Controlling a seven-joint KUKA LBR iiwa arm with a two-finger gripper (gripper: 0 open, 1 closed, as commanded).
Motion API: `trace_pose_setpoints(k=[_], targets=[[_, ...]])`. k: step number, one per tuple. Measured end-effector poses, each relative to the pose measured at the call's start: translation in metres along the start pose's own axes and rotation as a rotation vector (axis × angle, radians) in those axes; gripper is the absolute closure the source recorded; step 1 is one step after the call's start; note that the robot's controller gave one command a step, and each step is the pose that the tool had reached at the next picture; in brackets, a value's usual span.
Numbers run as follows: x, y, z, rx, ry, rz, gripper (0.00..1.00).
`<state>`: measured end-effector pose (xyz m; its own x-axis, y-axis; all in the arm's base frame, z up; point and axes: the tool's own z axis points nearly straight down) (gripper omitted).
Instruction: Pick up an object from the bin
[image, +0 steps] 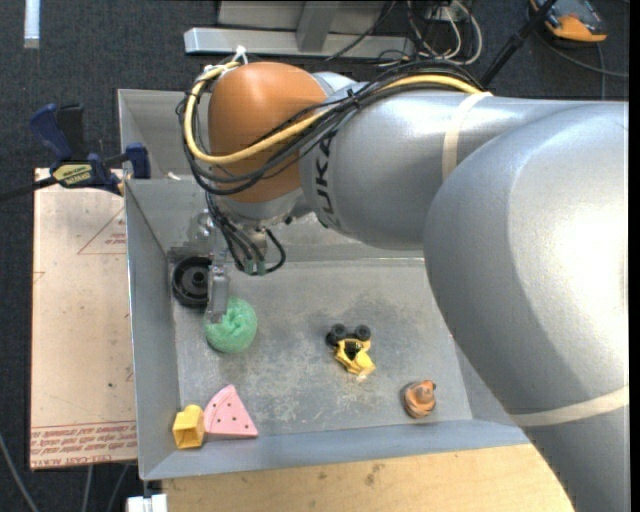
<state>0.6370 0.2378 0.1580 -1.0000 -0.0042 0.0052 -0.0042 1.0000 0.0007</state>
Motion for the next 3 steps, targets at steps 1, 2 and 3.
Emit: trace_pose_setpoints(k=[1,2,3], targets=[[-0.002,-0.001,-0.006,-0.001,-0.007,0.003,0.0],[-0.002,-0.004,0.048,-0.003,-0.013,-0.031,0.0],[0.021,-0.006,0.072,-0.01,-0.027,0.231,1.0]])
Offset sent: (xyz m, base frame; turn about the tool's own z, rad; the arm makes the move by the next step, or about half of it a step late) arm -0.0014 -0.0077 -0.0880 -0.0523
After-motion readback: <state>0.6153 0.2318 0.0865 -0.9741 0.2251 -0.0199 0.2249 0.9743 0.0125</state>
